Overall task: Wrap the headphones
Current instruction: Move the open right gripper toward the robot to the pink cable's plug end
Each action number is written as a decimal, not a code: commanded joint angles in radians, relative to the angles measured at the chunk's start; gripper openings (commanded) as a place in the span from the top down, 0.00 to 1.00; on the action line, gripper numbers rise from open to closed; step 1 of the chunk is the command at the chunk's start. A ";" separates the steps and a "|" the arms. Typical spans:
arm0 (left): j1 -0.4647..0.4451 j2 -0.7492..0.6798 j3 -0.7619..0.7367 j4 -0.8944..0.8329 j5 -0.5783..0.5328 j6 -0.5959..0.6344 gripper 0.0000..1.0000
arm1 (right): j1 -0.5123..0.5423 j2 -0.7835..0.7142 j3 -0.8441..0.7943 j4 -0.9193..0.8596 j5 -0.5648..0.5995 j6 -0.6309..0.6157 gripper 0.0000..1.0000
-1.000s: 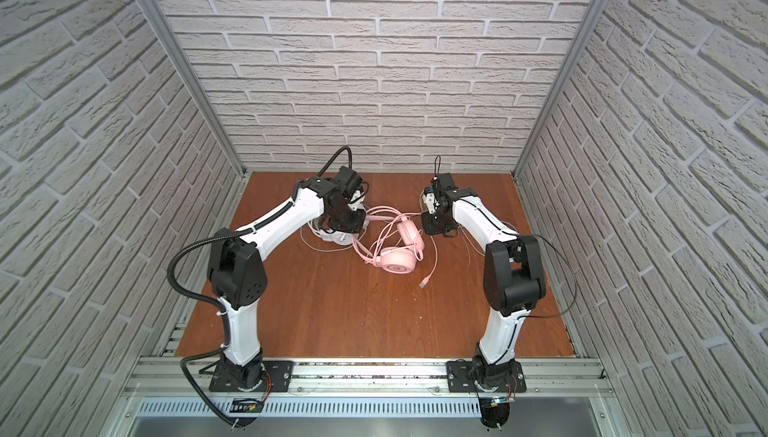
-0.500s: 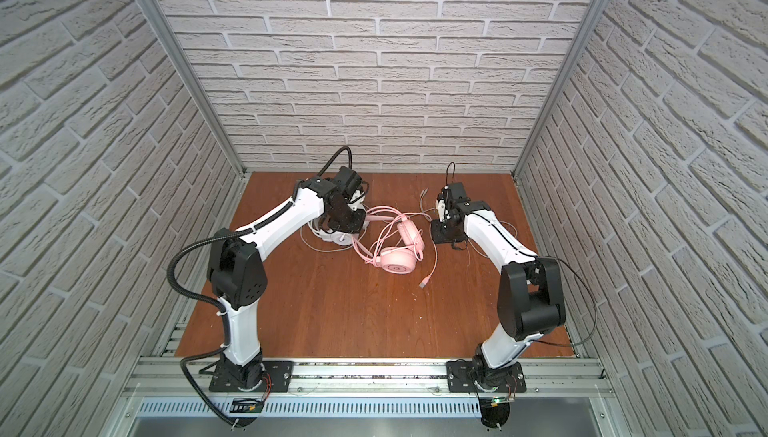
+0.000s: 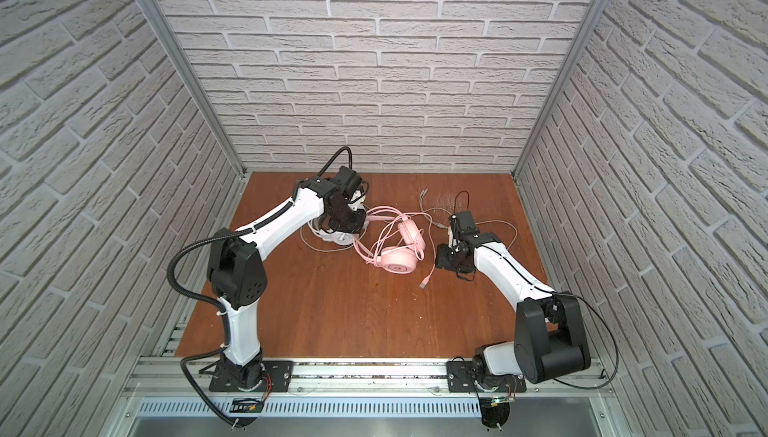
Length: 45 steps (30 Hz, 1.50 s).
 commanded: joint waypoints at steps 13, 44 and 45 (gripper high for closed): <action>0.007 -0.021 -0.006 0.046 0.059 -0.028 1.00 | 0.099 0.091 -0.037 0.145 -0.015 0.155 0.45; 0.013 -0.031 -0.038 0.061 0.064 -0.029 1.00 | 0.121 0.207 -0.041 0.125 -0.056 0.117 0.87; 0.013 -0.030 -0.039 0.061 0.065 -0.029 1.00 | 0.121 0.206 -0.036 0.109 -0.043 0.105 0.87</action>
